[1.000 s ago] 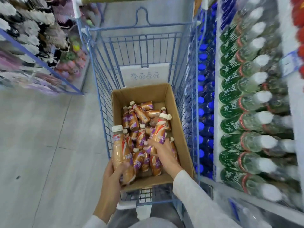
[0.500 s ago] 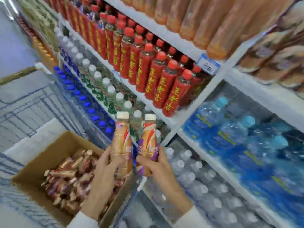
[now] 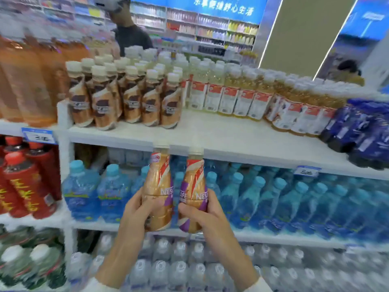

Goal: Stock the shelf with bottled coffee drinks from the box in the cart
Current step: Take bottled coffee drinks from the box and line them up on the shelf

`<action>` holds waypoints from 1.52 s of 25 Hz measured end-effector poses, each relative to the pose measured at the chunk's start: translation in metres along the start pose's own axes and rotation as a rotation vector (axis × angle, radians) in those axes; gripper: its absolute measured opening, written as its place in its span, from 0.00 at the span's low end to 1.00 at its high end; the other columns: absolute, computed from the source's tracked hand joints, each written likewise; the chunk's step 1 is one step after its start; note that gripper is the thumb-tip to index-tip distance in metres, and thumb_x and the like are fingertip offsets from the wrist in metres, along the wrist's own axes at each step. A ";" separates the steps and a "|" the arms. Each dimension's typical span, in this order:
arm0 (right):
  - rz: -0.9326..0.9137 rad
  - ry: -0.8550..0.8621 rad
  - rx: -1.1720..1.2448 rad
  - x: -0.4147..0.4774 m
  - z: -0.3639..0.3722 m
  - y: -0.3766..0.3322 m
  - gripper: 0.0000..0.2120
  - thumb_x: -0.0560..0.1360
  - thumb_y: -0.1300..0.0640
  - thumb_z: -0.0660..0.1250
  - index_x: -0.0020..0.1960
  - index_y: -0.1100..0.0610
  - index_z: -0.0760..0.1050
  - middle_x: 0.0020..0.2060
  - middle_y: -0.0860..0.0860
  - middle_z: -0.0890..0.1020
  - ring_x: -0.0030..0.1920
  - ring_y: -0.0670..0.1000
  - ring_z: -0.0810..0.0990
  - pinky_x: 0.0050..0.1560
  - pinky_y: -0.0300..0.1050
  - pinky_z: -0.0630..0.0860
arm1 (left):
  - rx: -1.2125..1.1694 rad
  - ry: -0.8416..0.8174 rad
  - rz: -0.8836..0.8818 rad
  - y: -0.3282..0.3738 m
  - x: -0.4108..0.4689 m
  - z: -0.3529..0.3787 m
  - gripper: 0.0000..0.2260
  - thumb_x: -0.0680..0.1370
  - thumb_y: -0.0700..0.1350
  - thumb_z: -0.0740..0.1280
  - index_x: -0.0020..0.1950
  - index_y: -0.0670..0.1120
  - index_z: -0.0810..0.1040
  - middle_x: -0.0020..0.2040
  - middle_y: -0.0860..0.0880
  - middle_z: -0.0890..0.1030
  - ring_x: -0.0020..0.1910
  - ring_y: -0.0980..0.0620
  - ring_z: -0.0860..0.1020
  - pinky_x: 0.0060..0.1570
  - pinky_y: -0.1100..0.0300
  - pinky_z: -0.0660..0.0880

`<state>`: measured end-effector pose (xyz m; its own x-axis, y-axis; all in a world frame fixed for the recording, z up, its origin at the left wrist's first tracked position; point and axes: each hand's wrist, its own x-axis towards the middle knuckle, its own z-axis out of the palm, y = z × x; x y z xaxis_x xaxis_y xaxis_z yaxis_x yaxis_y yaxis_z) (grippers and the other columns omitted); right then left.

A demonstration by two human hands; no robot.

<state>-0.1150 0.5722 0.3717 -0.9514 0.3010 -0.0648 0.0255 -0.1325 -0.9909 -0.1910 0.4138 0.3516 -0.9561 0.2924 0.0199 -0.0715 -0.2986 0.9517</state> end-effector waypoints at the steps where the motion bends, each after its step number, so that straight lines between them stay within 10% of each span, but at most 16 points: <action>1: -0.024 0.021 -0.001 -0.001 -0.025 -0.011 0.23 0.65 0.55 0.77 0.58 0.55 0.75 0.39 0.45 0.85 0.39 0.44 0.83 0.38 0.35 0.77 | 0.008 -0.033 0.012 0.002 0.005 0.028 0.17 0.59 0.53 0.74 0.46 0.53 0.87 0.42 0.46 0.87 0.40 0.48 0.84 0.39 0.56 0.81; 14: -0.283 0.161 -0.216 0.105 -0.234 -0.127 0.26 0.69 0.57 0.80 0.57 0.50 0.67 0.50 0.48 0.81 0.45 0.41 0.82 0.42 0.36 0.76 | 0.458 -0.041 0.290 0.023 0.104 0.253 0.10 0.72 0.44 0.77 0.49 0.55 0.82 0.39 0.60 0.85 0.38 0.64 0.82 0.36 0.71 0.75; 21: -0.226 0.080 -0.230 0.166 -0.239 -0.121 0.31 0.71 0.56 0.79 0.63 0.51 0.60 0.58 0.49 0.77 0.58 0.49 0.79 0.55 0.43 0.76 | 0.581 0.053 0.285 0.013 0.146 0.261 0.17 0.70 0.47 0.77 0.58 0.54 0.81 0.50 0.57 0.85 0.48 0.60 0.82 0.49 0.61 0.78; 27: -0.216 0.073 -0.265 0.178 -0.235 -0.100 0.34 0.71 0.56 0.79 0.66 0.51 0.60 0.56 0.45 0.77 0.53 0.42 0.79 0.38 0.29 0.77 | 0.629 -0.021 0.301 0.000 0.162 0.251 0.21 0.71 0.50 0.78 0.61 0.57 0.77 0.51 0.63 0.82 0.47 0.69 0.80 0.41 0.74 0.73; 34: -0.210 0.048 -0.226 0.175 -0.260 -0.102 0.37 0.60 0.65 0.76 0.68 0.53 0.73 0.56 0.47 0.86 0.57 0.49 0.84 0.52 0.41 0.80 | 0.583 -0.227 0.242 0.008 0.177 0.222 0.40 0.65 0.50 0.84 0.74 0.55 0.70 0.66 0.51 0.80 0.62 0.53 0.80 0.65 0.51 0.77; 38: -0.288 0.121 -0.288 0.173 -0.249 -0.096 0.31 0.60 0.60 0.80 0.61 0.48 0.77 0.54 0.45 0.86 0.55 0.46 0.84 0.53 0.41 0.79 | 0.590 -0.200 0.309 0.003 0.182 0.226 0.38 0.57 0.59 0.85 0.63 0.60 0.72 0.60 0.59 0.77 0.55 0.65 0.79 0.49 0.70 0.78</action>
<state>-0.2054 0.8720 0.4257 -0.8898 0.3980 0.2233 -0.1351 0.2376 -0.9619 -0.3007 0.6713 0.4277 -0.8327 0.4524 0.3192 0.4164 0.1319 0.8996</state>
